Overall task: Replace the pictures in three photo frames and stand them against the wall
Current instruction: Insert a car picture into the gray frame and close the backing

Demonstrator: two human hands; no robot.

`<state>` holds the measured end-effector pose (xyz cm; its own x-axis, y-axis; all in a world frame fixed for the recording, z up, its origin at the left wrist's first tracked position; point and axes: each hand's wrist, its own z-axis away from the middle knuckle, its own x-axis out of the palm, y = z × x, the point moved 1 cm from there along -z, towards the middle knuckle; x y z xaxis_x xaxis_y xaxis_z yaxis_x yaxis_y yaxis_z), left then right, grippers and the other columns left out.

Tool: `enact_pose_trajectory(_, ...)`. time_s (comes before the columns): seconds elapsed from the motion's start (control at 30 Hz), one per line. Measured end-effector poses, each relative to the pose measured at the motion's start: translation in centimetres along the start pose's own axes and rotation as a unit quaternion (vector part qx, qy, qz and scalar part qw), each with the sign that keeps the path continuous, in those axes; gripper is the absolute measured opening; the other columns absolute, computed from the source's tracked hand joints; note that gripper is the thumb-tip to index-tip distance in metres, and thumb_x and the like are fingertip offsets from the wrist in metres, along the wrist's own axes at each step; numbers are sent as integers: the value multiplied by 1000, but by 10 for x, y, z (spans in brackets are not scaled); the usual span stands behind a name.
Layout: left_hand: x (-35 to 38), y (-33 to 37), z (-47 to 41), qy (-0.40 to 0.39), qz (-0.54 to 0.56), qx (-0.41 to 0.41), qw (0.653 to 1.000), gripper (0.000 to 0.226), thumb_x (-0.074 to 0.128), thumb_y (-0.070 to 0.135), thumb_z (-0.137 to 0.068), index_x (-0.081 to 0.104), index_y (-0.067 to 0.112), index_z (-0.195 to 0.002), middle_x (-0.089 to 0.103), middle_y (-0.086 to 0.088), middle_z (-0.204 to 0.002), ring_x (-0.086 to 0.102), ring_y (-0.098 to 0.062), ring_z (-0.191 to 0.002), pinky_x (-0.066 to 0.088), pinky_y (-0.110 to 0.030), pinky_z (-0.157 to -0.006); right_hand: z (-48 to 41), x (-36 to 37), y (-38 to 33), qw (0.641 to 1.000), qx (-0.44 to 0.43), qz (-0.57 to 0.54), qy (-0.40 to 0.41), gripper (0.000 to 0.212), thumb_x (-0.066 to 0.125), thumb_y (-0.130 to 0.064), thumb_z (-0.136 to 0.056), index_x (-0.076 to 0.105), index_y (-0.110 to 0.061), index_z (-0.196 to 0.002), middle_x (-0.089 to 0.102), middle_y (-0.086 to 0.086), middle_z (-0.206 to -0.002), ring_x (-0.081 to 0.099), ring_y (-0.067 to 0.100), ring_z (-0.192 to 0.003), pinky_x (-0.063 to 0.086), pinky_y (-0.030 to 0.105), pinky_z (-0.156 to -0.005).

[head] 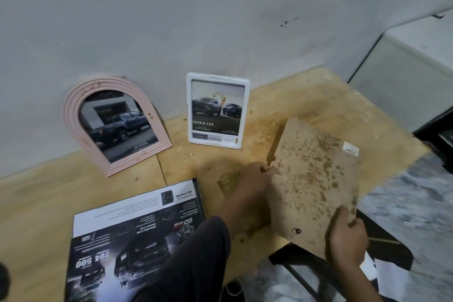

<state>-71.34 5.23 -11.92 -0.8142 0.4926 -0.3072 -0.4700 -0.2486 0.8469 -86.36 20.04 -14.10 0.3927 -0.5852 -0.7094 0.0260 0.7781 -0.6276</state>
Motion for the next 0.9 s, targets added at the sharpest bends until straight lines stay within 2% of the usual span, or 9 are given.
enact_pose_trajectory(0.2,-90,2,59,41,164,68,983,16,59,15,-88,56,12,-73,54,1,-65,55,-8,-58,44,-18,-55,64,-6,-17,980,-191,-42,-24,47,43,-48,-92,34,-13,-62,41,7,-58,41,28,-59,32,36,-57)
enact_pose_trajectory(0.27,-134,-13,86,89,227,63,968,4,62,16,-87,59,13,-85,65,-2,-78,65,-3,-66,50,-17,-60,95,5,-28,954,-290,-14,-75,48,44,-48,-92,31,-13,-61,36,6,-53,38,25,-52,26,33,-51)
enact_pose_trajectory(0.37,-205,-61,126,163,320,38,932,34,67,21,-84,61,5,-113,70,-12,-109,69,-24,-95,55,-35,-81,136,31,-50,897,-403,72,-169,48,41,-57,-89,41,-15,-65,45,5,-52,45,21,-48,30,31,-47)
enact_pose_trajectory(0.5,-254,-137,190,281,445,2,850,38,63,15,-86,57,-3,-120,66,-18,-115,65,-31,-104,57,-38,-84,189,71,-91,827,-478,157,-252,46,49,-64,-81,53,-19,-78,57,4,-64,53,18,-61,31,28,-49)
enact_pose_trajectory(0.57,-256,-175,216,336,516,-22,788,37,62,14,-87,57,-3,-120,66,-19,-115,64,-32,-105,57,-41,-84,209,89,-99,813,-487,192,-255,48,55,-65,-77,56,-19,-93,61,7,-89,56,25,-86,39,34,-67)
enact_pose_trajectory(0.63,-249,-203,234,362,564,-37,742,38,62,13,-87,57,-3,-121,63,-21,-119,63,-33,-106,58,-40,-80,222,102,-95,817,-471,234,-235,65,61,-64,-73,50,-19,-120,48,11,-125,45,34,-117,37,45,-94)
enact_pose_trajectory(0.73,-233,-224,249,381,588,-63,710,39,59,8,-87,53,-3,-124,61,-18,-121,64,-28,-98,59,-29,-65,233,117,-83,885,-315,141,-314,82,78,-40,-70,38,-5,-133,45,20,-135,49,38,-118,44,46,-96)
enact_pose_trajectory(0.8,-226,-230,254,374,577,-50,724,45,63,7,-84,49,-1,-125,60,-19,-122,62,-32,-99,59,-32,-66,236,122,-78,901,-196,66,-381,47,76,-19,-75,53,-2,-112,60,22,-118,61,35,-97,51,45,-87)
enact_pose_trajectory(0.9,-226,-235,262,376,485,-51,788,61,80,10,-66,48,1,-117,59,-20,-115,61,-38,-101,57,-44,-76,231,122,-76,912,-173,24,-371,9,63,-8,-84,57,-7,-89,65,21,-104,59,29,-79,51,42,-74)
